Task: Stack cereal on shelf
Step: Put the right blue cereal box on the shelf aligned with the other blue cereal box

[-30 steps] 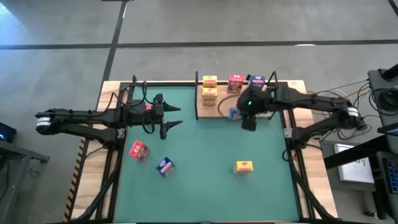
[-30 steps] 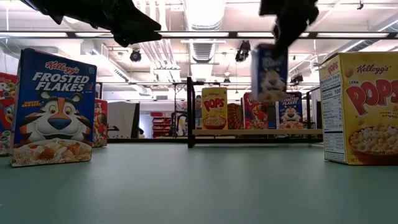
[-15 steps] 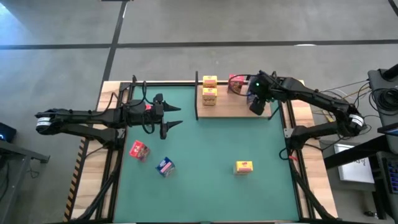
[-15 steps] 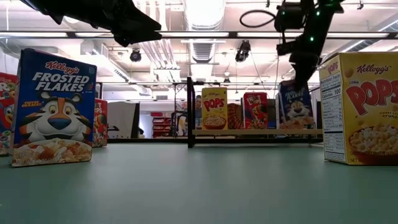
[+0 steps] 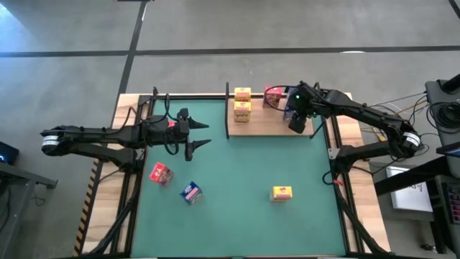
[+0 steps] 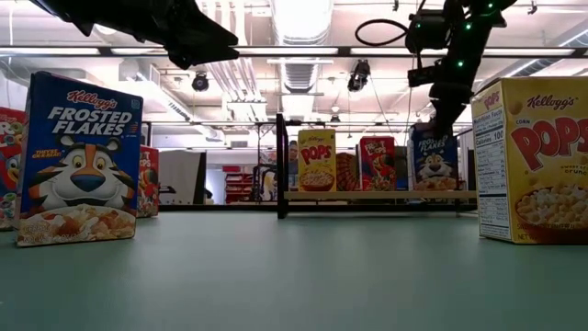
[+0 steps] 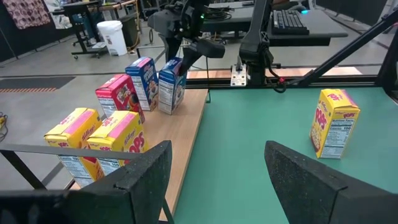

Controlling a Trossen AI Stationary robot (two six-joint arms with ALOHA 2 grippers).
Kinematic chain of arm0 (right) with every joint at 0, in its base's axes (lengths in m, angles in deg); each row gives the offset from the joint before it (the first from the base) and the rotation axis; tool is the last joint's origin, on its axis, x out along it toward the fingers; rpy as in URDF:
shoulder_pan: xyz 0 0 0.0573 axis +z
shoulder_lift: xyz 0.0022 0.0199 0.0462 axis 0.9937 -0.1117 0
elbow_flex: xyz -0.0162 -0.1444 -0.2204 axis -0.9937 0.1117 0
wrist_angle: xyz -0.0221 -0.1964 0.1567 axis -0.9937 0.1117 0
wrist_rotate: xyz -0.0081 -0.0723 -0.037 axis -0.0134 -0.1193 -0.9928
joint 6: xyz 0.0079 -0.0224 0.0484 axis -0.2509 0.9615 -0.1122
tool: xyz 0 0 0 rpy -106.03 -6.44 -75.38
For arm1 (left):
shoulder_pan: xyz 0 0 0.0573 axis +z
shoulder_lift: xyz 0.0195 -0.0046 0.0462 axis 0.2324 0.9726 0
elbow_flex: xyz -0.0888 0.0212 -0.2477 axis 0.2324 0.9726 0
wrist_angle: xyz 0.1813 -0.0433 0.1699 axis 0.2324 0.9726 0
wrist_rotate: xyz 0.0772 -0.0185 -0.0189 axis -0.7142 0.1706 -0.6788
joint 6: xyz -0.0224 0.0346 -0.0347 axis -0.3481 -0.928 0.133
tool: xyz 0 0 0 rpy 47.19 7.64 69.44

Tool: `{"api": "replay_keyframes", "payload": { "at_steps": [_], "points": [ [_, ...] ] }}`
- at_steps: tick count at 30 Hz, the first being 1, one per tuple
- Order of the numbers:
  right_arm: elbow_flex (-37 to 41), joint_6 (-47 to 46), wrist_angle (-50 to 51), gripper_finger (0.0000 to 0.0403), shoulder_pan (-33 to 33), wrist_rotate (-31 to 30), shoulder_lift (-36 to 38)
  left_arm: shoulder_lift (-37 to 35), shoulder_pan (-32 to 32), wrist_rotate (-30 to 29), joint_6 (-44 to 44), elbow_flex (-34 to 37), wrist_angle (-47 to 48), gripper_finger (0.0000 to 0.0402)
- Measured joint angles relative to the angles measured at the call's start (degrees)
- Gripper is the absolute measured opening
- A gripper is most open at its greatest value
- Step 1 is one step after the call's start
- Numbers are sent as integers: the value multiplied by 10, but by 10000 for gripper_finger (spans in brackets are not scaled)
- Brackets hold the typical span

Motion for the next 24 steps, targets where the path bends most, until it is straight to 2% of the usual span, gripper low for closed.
{"api": "replay_keyframes", "payload": {
  "at_steps": [15, 24],
  "points": [
    [-9, -2, 5, 258, 0, -5, 0, 0, 0, 0, 1, 0, -1, 241],
    [-76, -15, 12, 247, 0, -24, 0, 0, 0, 0, 1, 0, -1, 241]
  ]
}}
